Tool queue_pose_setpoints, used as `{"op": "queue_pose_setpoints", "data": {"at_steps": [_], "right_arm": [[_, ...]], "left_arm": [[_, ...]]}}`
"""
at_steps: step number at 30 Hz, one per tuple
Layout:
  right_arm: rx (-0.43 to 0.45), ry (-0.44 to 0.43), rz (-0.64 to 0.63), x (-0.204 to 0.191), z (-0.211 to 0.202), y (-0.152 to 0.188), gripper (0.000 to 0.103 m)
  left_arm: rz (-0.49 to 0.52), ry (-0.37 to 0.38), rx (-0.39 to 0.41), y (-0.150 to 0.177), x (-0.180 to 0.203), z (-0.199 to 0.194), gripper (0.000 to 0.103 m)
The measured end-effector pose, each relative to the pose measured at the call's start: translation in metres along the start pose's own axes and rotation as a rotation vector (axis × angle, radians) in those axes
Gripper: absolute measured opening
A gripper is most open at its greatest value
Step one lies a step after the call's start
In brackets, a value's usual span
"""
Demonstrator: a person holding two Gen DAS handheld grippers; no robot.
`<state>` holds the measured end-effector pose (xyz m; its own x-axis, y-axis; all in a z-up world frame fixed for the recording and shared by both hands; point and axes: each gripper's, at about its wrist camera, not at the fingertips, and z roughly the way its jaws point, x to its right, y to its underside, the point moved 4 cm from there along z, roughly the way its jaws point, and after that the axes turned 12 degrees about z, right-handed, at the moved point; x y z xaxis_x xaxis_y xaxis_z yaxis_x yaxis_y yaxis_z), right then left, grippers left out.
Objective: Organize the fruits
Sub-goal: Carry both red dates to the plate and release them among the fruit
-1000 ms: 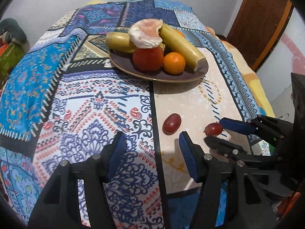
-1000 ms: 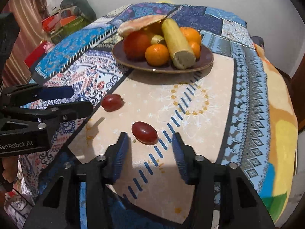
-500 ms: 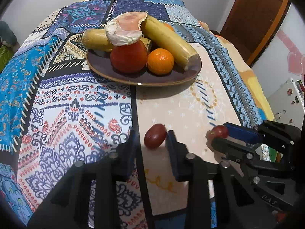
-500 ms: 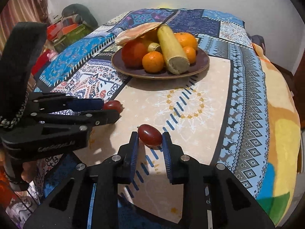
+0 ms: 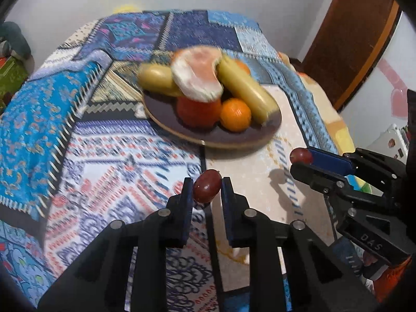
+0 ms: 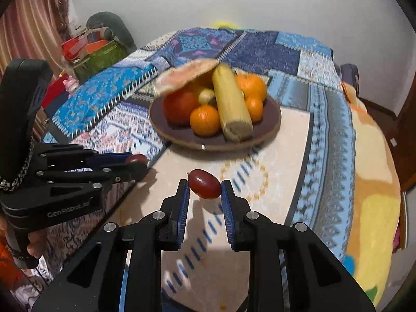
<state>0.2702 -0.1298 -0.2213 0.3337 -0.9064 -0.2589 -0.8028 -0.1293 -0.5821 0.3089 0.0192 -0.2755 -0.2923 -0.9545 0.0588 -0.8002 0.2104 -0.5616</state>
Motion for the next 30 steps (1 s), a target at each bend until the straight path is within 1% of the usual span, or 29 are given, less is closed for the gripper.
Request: {"op": "queue_pose_setpoints", "data": {"at_steps": [7,15,20,25,30], "right_arm": [[0.035,0.000,-0.009,-0.004,0.007,-0.021,0.023],[0.025,0.000,-0.002,0.000,0.026,-0.030,0.023],[0.016,-0.006,-0.001,0.002,0.033,-0.030,0.023],[0.003,-0.011,-0.009,0.003,0.041,-0.030,0.023],[0.006,-0.027,0.005,0.005,0.040,-0.030,0.023]], "left_arm": [[-0.008,-0.001,0.049,-0.022,-0.011,-0.008,0.021],[0.014,0.033,0.052,-0.043,-0.003,0.013,0.021],[0.034,0.031,0.054,-0.046,-0.001,0.022,0.021],[0.025,0.030,0.049,-0.046,-0.003,0.028,0.021],[0.018,0.024,0.039,-0.045,-0.004,0.033,0.021]]}}
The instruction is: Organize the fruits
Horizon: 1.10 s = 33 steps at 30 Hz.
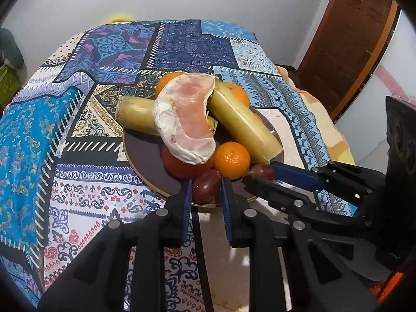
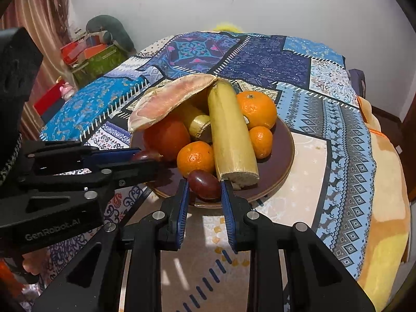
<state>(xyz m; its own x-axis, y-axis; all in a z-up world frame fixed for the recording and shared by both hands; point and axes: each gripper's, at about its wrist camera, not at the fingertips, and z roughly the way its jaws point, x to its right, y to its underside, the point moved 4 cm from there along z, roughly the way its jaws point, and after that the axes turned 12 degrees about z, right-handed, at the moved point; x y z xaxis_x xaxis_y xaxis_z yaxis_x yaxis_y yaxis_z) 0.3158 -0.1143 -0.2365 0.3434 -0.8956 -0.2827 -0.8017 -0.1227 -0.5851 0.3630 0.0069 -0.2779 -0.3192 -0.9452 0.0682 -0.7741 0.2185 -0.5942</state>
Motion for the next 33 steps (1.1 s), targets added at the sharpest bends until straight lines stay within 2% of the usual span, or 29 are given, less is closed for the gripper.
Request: {"op": "queue_pose_setpoints", "data": {"at_steps": [9,15,19,23,33], "right_arm": [[-0.004,-0.006,0.023,0.003,-0.006,0.000,0.026],[0.043,-0.006,0.035,-0.001,-0.032,-0.008,0.026],[0.114,-0.007,0.030,-0.008,-0.068,-0.014,0.026],[0.201,-0.012,0.011,-0.020,-0.116,-0.020,0.026],[0.508,-0.047,-0.056,-0.071,-0.265,-0.010,0.026]], "left_arm": [[0.015,-0.030,0.008,0.002,0.002,-0.008,0.024],[0.019,-0.065,0.064,0.001,0.005,-0.047,0.024],[0.020,-0.129,0.151,-0.003,0.009,-0.093,0.024],[0.038,-0.199,0.277,-0.007,0.022,-0.158,0.024],[0.086,-0.267,0.559,0.010,0.072,-0.306,0.026]]}}
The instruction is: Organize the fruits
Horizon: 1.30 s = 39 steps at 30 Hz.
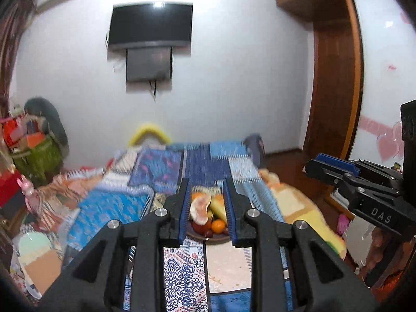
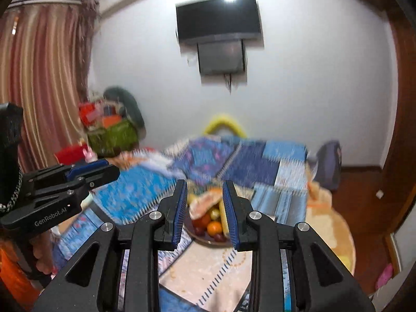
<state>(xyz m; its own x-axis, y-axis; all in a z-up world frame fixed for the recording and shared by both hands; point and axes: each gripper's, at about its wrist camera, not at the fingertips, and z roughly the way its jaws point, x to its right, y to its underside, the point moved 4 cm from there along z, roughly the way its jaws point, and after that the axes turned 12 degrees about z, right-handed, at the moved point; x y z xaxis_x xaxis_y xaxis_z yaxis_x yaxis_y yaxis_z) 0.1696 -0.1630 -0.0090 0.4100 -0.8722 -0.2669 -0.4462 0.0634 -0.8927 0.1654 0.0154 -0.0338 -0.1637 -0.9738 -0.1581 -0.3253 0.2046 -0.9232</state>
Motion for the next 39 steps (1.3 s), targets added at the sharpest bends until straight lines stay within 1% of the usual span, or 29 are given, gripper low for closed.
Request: {"op": "queue_pose_setpoints", "data": {"at_steps": [1,2,3,4,5,6,7,8,9,10,11,12,13,14,15,17,21,29,39], "right_arm": [[0.023,-0.009,-0.005,-0.005,-0.012,-0.003,0.026],[0.037,-0.015,-0.008,-0.009,-0.020,-0.004,0.027],[0.063,-0.021,-0.011,-0.014,-0.031,-0.007,0.029],[0.081,-0.023,-0.011,-0.017,-0.039,-0.008,0.034],[0.100,-0.023,-0.010,-0.019,-0.046,-0.009,0.040],[0.125,-0.022,-0.006,-0.021,-0.055,-0.009,0.043],[0.138,-0.021,-0.003,-0.023,-0.060,-0.008,0.047],[0.152,-0.018,0.001,-0.025,-0.066,-0.007,0.053],[0.161,-0.013,0.003,-0.026,-0.068,-0.006,0.056],[0.171,-0.006,0.003,-0.027,-0.071,-0.005,0.062],[0.181,0.007,0.000,-0.028,-0.073,-0.004,0.067],[0.190,0.022,-0.003,-0.029,-0.074,-0.003,0.071],[0.199,0.033,-0.004,-0.029,-0.074,-0.002,0.079],[0.209,0.043,-0.005,-0.029,-0.075,-0.002,0.088],[0.222,0.052,-0.003,-0.028,-0.074,-0.001,0.091],[0.232,0.063,0.001,-0.028,-0.075,0.000,0.103],[0.231,0.084,-0.003,-0.027,-0.078,0.002,0.103],[0.231,0.094,0.008,-0.025,-0.085,0.009,0.103],[0.234,0.100,0.021,-0.022,-0.089,0.009,0.103]], "left_arm": [[0.003,-0.002,0.018,-0.003,0.001,-0.010,0.028],[0.007,-0.009,0.042,-0.007,0.003,-0.022,0.034],[0.007,-0.015,0.063,-0.009,0.004,-0.032,0.042],[0.007,-0.020,0.082,-0.012,0.005,-0.040,0.047],[0.007,-0.025,0.108,-0.014,0.007,-0.051,0.054],[0.009,-0.030,0.124,-0.016,0.008,-0.058,0.058],[0.010,-0.032,0.131,-0.016,0.009,-0.062,0.059],[0.012,-0.036,0.140,-0.017,0.010,-0.067,0.064],[0.013,-0.040,0.148,-0.017,0.010,-0.073,0.070],[0.012,-0.045,0.157,-0.018,0.010,-0.077,0.072],[0.011,-0.049,0.162,-0.018,0.011,-0.080,0.078],[0.011,-0.056,0.171,-0.018,0.011,-0.083,0.086],[0.009,-0.064,0.176,-0.018,0.011,-0.086,0.091],[0.006,-0.077,0.180,-0.018,0.010,-0.088,0.099],[0.002,-0.090,0.184,-0.017,0.009,-0.089,0.101],[0.000,-0.096,0.182,-0.016,0.009,-0.091,0.101],[0.009,-0.098,0.175,-0.014,0.013,-0.094,0.102],[0.015,-0.090,0.172,-0.008,0.019,-0.097,0.103],[-0.003,-0.076,0.158,-0.007,0.016,-0.092,0.103]]}}
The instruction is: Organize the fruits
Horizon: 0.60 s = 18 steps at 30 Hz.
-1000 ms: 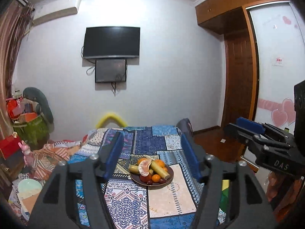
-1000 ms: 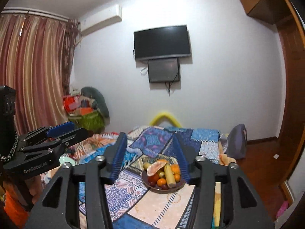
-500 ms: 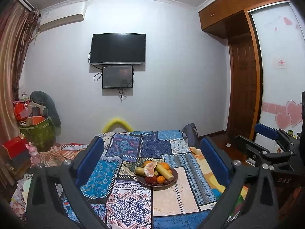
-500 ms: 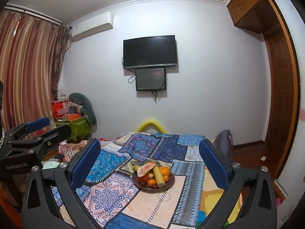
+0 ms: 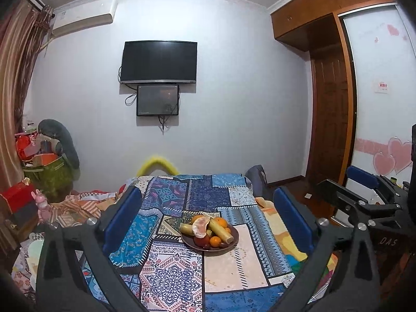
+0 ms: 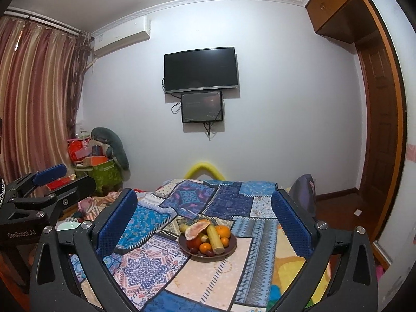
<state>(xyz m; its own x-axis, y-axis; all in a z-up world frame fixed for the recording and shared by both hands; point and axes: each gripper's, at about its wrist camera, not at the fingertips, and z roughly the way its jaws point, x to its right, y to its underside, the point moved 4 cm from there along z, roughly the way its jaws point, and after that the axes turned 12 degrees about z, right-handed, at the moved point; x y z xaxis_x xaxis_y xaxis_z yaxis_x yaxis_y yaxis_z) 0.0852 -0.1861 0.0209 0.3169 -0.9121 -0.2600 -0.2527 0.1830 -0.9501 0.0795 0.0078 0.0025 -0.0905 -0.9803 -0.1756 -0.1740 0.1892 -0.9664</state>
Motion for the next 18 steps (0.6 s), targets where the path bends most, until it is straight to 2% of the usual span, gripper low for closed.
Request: {"op": "queue_pose_setpoints", "data": {"at_steps": [18], "right_arm": [[0.003,0.014,0.029,0.0074,-0.0064,-0.0035,0.103]], "left_arm": [[0.002,0.002,-0.014,0.0024,0.0029,0.0053,0.103]]}}
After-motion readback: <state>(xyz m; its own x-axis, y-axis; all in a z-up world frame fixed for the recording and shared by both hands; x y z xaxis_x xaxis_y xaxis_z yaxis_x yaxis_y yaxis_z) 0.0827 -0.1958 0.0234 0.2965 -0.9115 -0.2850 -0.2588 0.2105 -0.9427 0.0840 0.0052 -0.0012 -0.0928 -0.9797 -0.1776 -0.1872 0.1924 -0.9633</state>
